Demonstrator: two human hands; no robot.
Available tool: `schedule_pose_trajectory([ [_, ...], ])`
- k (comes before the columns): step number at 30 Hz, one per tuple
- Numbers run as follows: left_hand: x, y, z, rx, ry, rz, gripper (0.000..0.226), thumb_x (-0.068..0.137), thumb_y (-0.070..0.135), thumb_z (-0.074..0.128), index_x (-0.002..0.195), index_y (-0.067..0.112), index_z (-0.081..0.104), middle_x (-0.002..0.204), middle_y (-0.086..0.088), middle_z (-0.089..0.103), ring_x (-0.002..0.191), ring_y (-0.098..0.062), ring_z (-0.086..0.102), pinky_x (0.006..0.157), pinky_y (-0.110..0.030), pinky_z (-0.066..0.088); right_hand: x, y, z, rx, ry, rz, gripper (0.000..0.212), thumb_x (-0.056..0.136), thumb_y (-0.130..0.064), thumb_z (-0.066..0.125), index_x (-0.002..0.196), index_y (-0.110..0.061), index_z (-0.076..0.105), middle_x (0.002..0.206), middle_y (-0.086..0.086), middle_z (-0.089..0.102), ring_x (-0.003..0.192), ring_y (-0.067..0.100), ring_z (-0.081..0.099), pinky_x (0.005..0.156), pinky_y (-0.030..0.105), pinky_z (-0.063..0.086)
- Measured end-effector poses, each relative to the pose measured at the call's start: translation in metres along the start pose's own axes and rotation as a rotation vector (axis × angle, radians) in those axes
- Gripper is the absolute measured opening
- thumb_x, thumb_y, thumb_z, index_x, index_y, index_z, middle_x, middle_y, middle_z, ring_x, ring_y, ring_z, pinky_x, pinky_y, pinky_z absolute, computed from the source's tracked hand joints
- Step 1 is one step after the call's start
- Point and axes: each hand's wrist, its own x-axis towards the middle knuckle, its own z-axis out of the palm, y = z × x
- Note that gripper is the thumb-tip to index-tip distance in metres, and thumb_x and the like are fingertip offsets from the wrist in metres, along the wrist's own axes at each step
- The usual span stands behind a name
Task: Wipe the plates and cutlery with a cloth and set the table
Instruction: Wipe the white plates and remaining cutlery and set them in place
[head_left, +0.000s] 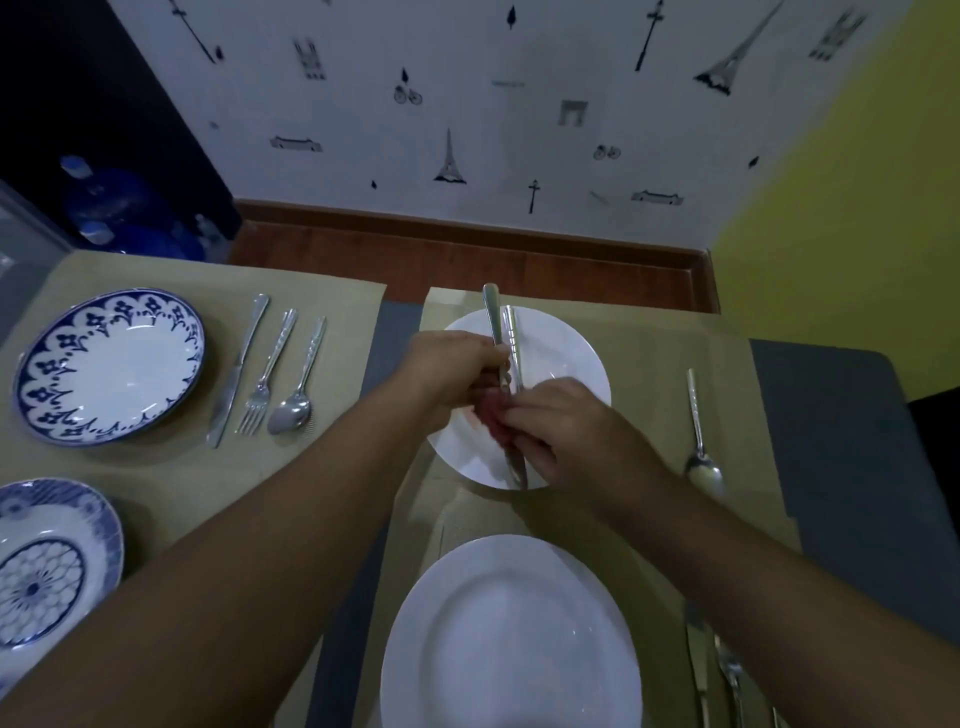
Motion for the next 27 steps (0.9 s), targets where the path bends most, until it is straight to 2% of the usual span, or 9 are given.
schedule_pose_trajectory([
  [2, -0.001, -0.001, -0.004, 0.018, 0.036, 0.020, 0.005, 0.086, 0.006, 0.075, 0.090, 0.002, 0.075, 0.088, -0.021, 0.076, 0.069, -0.023, 0.072, 0.082, -0.040, 0.063, -0.016, -0.012, 0.008, -0.057, -0.103, -0.065, 0.035, 0.079, -0.009, 0.076, 0.113, -0.011, 0.072, 0.109, 0.005, 0.072, 0.093, 0.026, 0.064, 0.086, 0.037, 0.052],
  [4, -0.005, -0.003, -0.006, 0.046, 0.045, 0.029, 0.003, 0.087, 0.007, 0.075, 0.089, 0.005, 0.074, 0.085, -0.018, 0.077, 0.070, -0.023, 0.074, 0.075, -0.034, 0.064, -0.021, -0.016, 0.010, -0.053, -0.156, -0.064, 0.040, 0.076, -0.011, 0.079, 0.115, -0.012, 0.071, 0.112, 0.004, 0.071, 0.096, 0.025, 0.063, 0.086, 0.037, 0.054],
  [8, -0.009, -0.011, -0.005, 0.063, 0.048, 0.043, 0.004, 0.084, 0.007, 0.077, 0.086, 0.006, 0.074, 0.087, -0.017, 0.076, 0.074, -0.027, 0.074, 0.067, -0.035, 0.063, 0.005, -0.010, 0.000, -0.008, -0.017, 0.018, 0.020, 0.091, -0.015, 0.060, 0.107, -0.010, 0.072, 0.103, 0.005, 0.072, 0.091, 0.025, 0.062, 0.087, 0.037, 0.047],
  [10, -0.010, -0.010, -0.005, 0.003, 0.040, 0.039, 0.007, 0.086, 0.005, 0.075, 0.091, 0.001, 0.074, 0.087, -0.020, 0.075, 0.066, -0.025, 0.072, 0.059, -0.032, 0.060, 0.003, -0.011, 0.001, -0.002, 0.003, 0.039, 0.025, 0.094, -0.019, 0.052, 0.107, -0.011, 0.072, 0.106, 0.004, 0.071, 0.093, 0.025, 0.061, 0.087, 0.036, 0.046],
  [15, -0.007, -0.004, -0.010, -0.028, 0.011, 0.045, 0.011, 0.089, 0.004, 0.072, 0.098, -0.002, 0.071, 0.085, -0.019, 0.076, 0.074, -0.026, 0.075, 0.073, -0.035, 0.064, -0.027, -0.015, 0.014, -0.038, -0.158, -0.037, 0.028, 0.092, -0.012, 0.059, 0.118, -0.014, 0.070, 0.117, 0.002, 0.069, 0.102, 0.025, 0.060, 0.088, 0.039, 0.052],
  [18, -0.007, -0.003, -0.011, 0.030, -0.050, 0.000, 0.009, 0.091, 0.007, 0.071, 0.099, 0.003, 0.071, 0.090, -0.016, 0.077, 0.078, -0.025, 0.076, 0.074, -0.035, 0.063, -0.010, -0.011, 0.004, 0.002, -0.086, 0.029, 0.027, 0.086, -0.012, 0.068, 0.113, -0.013, 0.072, 0.109, 0.003, 0.072, 0.096, 0.024, 0.063, 0.092, 0.032, 0.047],
  [21, -0.007, -0.002, -0.010, 0.058, -0.113, -0.013, 0.010, 0.091, 0.009, 0.071, 0.100, 0.004, 0.072, 0.092, -0.015, 0.077, 0.081, -0.026, 0.075, 0.075, -0.036, 0.062, 0.005, -0.005, -0.005, 0.005, 0.015, 0.077, 0.022, 0.088, -0.015, 0.062, 0.106, -0.010, 0.074, 0.101, 0.004, 0.073, 0.088, 0.024, 0.063, 0.087, 0.029, 0.044],
  [24, -0.006, 0.003, -0.011, 0.044, -0.143, -0.038, 0.006, 0.093, 0.009, 0.067, 0.097, 0.007, 0.071, 0.092, -0.016, 0.076, 0.080, -0.026, 0.074, 0.074, -0.036, 0.063, -0.006, -0.009, -0.001, 0.012, -0.104, 0.047, 0.026, 0.086, -0.011, 0.067, 0.111, -0.014, 0.072, 0.106, 0.001, 0.072, 0.093, 0.023, 0.061, 0.088, 0.033, 0.049],
  [27, -0.003, 0.005, -0.011, 0.036, -0.135, -0.074, 0.009, 0.095, 0.012, 0.064, 0.100, 0.007, 0.070, 0.091, -0.015, 0.076, 0.081, -0.025, 0.074, 0.067, -0.034, 0.062, -0.022, -0.016, 0.005, -0.019, -0.193, -0.006, 0.032, 0.081, -0.005, 0.075, 0.111, -0.015, 0.073, 0.109, 0.001, 0.072, 0.094, 0.024, 0.061, 0.081, 0.036, 0.055],
])
